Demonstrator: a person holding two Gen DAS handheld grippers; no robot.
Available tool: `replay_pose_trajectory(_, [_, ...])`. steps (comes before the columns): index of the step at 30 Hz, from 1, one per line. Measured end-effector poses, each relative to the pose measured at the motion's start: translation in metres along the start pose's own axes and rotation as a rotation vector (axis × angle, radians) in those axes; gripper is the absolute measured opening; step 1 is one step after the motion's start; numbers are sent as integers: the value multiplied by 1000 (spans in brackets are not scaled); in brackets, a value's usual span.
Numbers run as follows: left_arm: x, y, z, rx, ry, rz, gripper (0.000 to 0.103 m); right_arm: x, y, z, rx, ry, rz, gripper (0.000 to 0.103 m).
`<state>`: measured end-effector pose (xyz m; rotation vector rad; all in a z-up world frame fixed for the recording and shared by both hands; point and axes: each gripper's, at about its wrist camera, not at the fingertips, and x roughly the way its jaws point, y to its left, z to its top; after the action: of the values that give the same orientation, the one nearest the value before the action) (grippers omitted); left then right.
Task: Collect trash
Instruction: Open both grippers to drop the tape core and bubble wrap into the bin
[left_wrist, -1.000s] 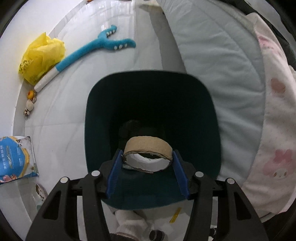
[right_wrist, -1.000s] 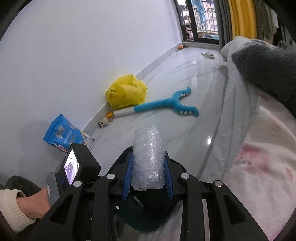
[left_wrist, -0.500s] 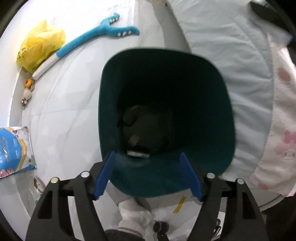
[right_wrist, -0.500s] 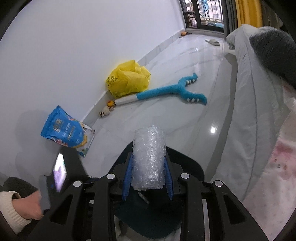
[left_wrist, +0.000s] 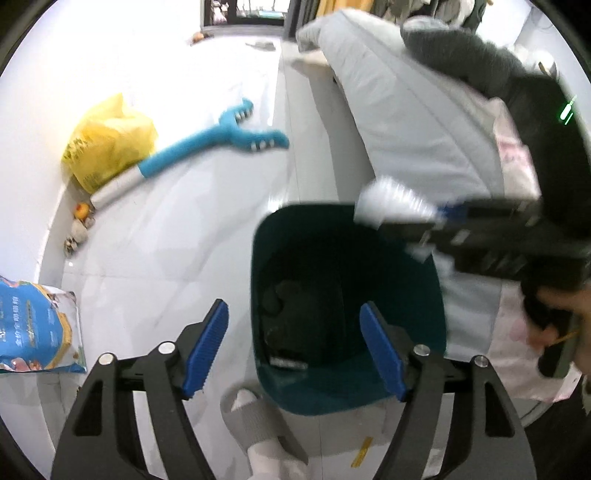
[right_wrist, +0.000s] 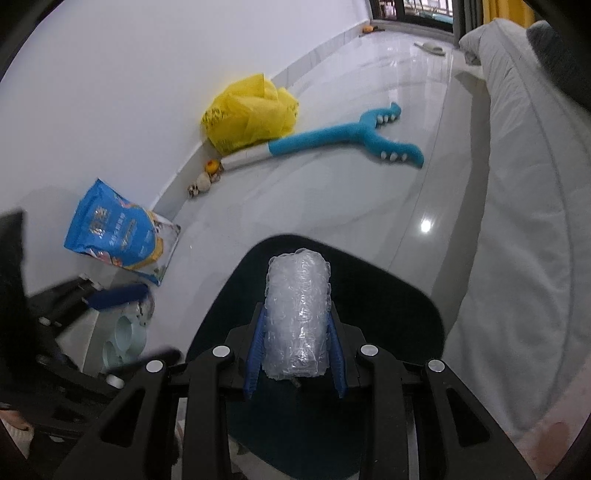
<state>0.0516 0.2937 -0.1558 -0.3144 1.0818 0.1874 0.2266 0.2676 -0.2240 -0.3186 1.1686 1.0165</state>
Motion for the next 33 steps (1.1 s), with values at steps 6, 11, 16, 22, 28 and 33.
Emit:
replay_pose_trajectory(6, [-20, -2, 13, 14, -111, -3, 70, 25, 6, -5, -1, 58, 0, 32])
replay_pose_trajectory(11, [-35, -3, 20, 16, -169, -4, 64, 42, 5, -10, 8, 103, -1, 32])
replay_pose_trajectory(16, [-46, -3, 25, 13, -201, -10, 58, 58, 5, -17, 16, 148, -16, 32])
replay_pose_trajectory(22, [-65, -13, 32, 34, -255, -15, 58, 69, 12, -25, 7, 200, -27, 33])
replay_pose_trajectory(28, [-79, -22, 39, 48, -296, -24, 58, 68, 12, -28, 0, 223, -48, 48])
replay_pose_trajectory(33, [-87, -29, 45, 56, -324, -27, 58, 46, 12, -23, 5, 177, -32, 48])
